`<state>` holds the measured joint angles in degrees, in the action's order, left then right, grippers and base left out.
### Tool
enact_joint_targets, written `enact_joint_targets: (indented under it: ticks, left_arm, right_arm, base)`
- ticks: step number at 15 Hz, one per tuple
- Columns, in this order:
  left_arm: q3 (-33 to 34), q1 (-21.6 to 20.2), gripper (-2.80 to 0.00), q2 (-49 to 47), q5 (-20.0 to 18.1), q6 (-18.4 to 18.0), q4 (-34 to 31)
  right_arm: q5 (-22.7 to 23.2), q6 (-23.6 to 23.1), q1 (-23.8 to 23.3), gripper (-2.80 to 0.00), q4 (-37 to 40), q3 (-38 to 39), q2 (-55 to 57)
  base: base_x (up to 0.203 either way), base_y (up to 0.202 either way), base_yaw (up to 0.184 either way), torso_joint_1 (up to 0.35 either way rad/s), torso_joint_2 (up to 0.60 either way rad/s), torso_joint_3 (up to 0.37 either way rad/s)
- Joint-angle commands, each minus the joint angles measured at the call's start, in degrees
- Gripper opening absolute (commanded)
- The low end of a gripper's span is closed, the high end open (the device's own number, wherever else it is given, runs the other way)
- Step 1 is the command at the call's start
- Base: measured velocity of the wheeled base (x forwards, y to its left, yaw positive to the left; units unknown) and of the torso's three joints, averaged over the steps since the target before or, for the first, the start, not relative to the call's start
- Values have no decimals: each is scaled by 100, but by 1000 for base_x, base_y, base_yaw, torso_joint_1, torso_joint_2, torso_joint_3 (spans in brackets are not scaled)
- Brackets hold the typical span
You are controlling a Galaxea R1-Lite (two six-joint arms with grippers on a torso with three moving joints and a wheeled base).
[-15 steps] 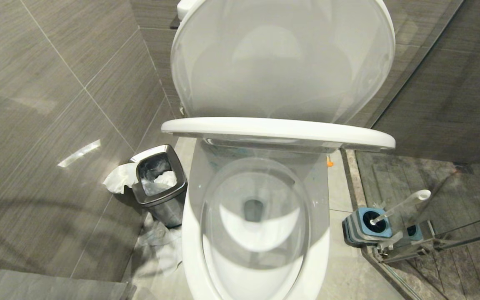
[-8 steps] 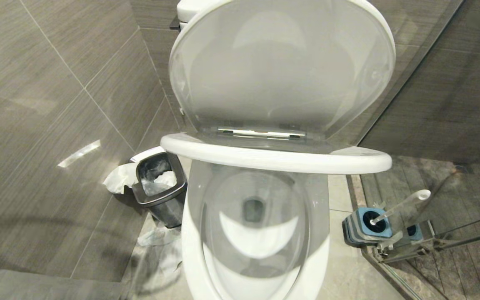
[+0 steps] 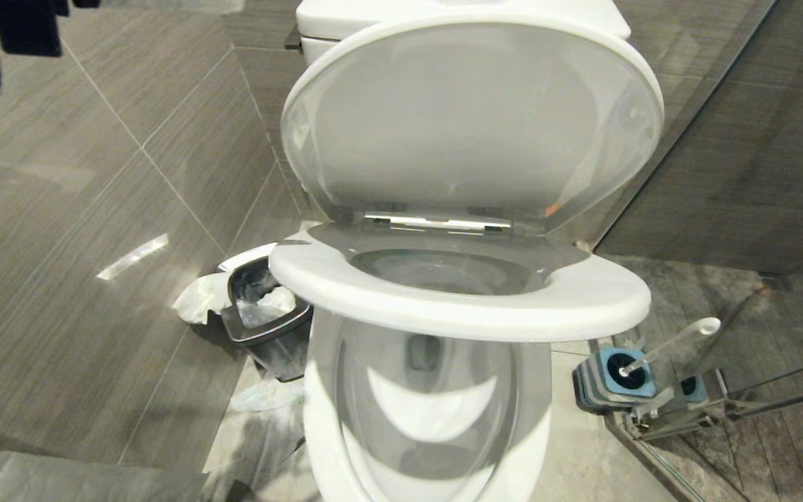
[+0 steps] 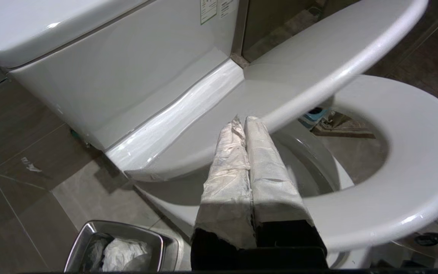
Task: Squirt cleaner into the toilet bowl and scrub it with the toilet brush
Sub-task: Close the toilet lid
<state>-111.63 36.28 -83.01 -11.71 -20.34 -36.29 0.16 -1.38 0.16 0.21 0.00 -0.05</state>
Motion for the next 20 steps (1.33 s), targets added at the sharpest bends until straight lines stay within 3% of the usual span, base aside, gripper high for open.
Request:
enact_joint_targets:
  ticks: [1,4,8,16,20]
  left_arm:
    - [-5,230,-280,-449,245,-13,448]
    - [1,468,-280,-736,501,-14,977]
    - [62,793,-280,-897,512,-34,896]
    - [94,1169,-280,-864,617,-253,-581]
    - [445,1219,-280,-997,609,-319,-734]
  right_arm:
    - [2,-3,2,-280,-3,0,5]
    - [2,-3,2,-280,-3,0,5]
    - [2,-3,2,-280,-3,0,5]
    - [2,-3,2,-280,-2,0,5]
    - [2,-3,2,-280,-3,0,5]
  base:
    - [0,0,0,0,0,0]
    - [0,0,0,0,0,0]
    - [0,0,0,0,0,0]
    - [0,0,0,0,0,0]
    - [0,0,0,0,0,0]
